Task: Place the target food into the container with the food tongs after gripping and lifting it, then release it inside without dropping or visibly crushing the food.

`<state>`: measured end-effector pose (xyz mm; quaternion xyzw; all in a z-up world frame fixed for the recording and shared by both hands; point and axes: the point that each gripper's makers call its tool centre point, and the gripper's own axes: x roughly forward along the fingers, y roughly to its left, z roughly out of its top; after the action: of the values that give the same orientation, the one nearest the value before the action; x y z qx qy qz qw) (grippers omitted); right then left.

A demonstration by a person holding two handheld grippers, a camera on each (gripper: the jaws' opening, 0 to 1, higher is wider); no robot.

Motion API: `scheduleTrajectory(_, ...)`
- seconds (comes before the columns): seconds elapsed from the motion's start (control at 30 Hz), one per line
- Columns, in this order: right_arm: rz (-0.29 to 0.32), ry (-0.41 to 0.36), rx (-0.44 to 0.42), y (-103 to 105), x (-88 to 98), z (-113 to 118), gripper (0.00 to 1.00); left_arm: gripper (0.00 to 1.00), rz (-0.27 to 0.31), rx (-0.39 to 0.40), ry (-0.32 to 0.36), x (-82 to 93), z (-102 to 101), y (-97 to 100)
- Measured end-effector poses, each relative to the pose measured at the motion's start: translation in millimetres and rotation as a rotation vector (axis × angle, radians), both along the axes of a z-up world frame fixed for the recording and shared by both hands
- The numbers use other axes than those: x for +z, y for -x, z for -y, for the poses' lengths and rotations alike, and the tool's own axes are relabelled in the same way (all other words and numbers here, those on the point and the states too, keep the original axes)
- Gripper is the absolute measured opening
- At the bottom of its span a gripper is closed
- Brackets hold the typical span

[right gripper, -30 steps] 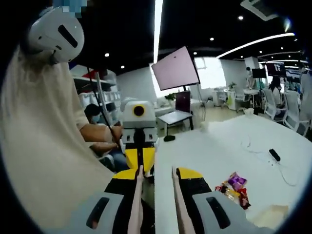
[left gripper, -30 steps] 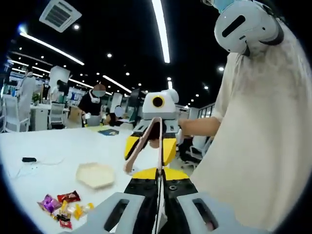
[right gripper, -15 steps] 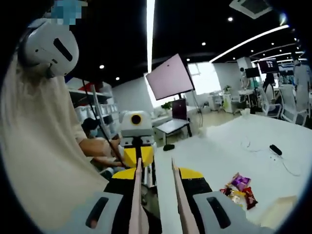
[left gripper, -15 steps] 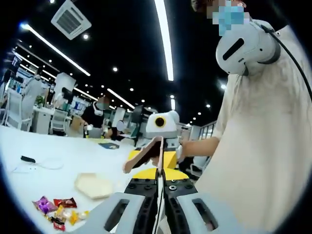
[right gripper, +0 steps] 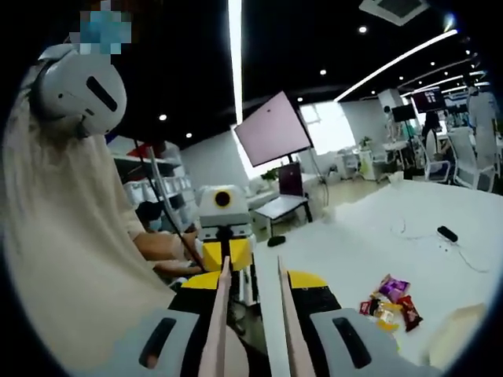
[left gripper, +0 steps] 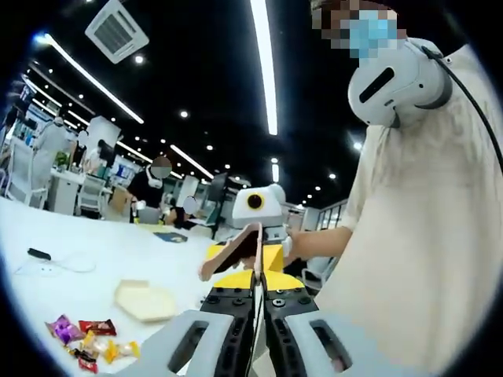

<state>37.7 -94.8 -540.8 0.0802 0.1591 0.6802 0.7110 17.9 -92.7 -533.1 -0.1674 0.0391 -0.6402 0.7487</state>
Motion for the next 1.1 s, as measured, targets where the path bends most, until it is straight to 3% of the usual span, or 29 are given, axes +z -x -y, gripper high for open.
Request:
scheduleTrajectory(0.37, -0.071, -0.065, -0.009, -2, 6.6, -3, 0.29, 0.00, -0.017, 0.001, 0.014, 0.4, 0, 0.5)
scheduleTrajectory(0.47, -0.085, -0.043, 0.009, 0, 4.2, -5, 0.28, 0.00, -0.020, 0.000, 0.010, -0.8, 0, 0.1)
scheduleTrajectory(0.73, -0.023, -0.048, 0.023, -1, 8.4, -7, 0.28, 0.00, -0.032, 0.006, 0.030, 1.7, 0, -1.7)
scheduleTrajectory(1.1, -0.060, -0.015, 0.050, -1, 1.3, -10, 0.28, 0.00, -0.044, 0.003, 0.026, -1.1, 0, -1.9)
